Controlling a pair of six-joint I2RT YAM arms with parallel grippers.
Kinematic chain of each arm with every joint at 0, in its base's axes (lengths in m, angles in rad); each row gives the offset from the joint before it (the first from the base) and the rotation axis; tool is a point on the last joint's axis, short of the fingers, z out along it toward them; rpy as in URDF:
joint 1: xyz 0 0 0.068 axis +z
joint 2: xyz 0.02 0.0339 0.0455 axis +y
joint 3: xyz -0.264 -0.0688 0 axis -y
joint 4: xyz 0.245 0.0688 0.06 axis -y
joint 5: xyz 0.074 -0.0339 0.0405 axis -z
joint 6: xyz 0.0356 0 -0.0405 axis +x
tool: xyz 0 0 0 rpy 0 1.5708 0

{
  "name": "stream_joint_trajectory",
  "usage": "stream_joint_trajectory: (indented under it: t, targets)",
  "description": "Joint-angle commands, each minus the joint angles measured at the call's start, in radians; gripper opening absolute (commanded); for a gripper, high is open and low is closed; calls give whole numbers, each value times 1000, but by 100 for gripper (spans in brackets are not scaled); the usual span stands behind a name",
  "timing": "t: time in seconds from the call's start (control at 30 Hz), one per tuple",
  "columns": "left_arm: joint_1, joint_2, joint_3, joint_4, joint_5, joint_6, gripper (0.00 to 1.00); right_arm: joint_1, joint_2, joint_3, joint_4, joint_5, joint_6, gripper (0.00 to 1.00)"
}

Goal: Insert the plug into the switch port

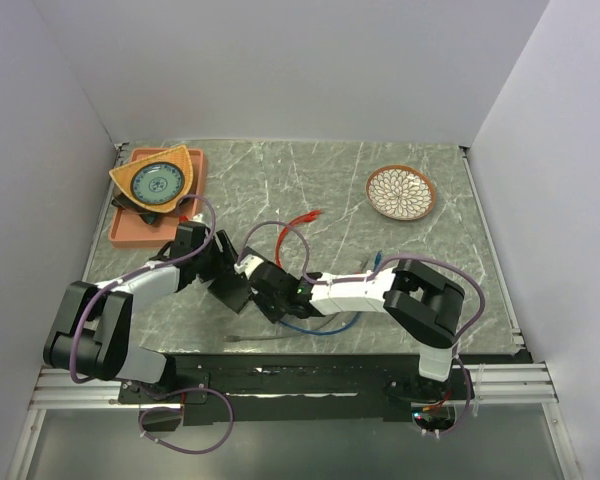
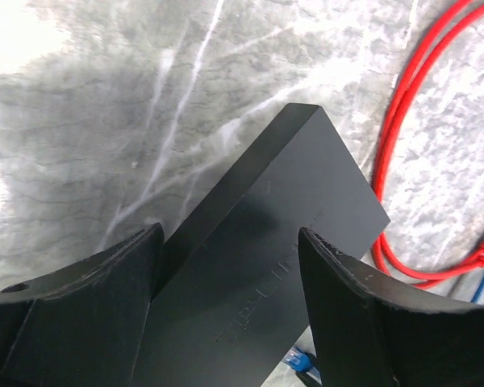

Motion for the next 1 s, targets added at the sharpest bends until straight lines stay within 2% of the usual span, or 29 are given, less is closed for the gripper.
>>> stream_joint_trajectory:
  t: [0.0,0.2,0.63,0.97]
  targets:
    - [-2,-7,-37,9,63,-44,74,19,11,-44,105,63,37,0]
    - [-2,2,-54,9,67,-50,74,17,-4,-90,176,87,46,0]
    - [-2,28,-48,36,60,-56,74,26,-28,-109,214,83,32,0]
    - [-2,43,-46,44,70,-55,74,31,4,-44,176,75,19,0]
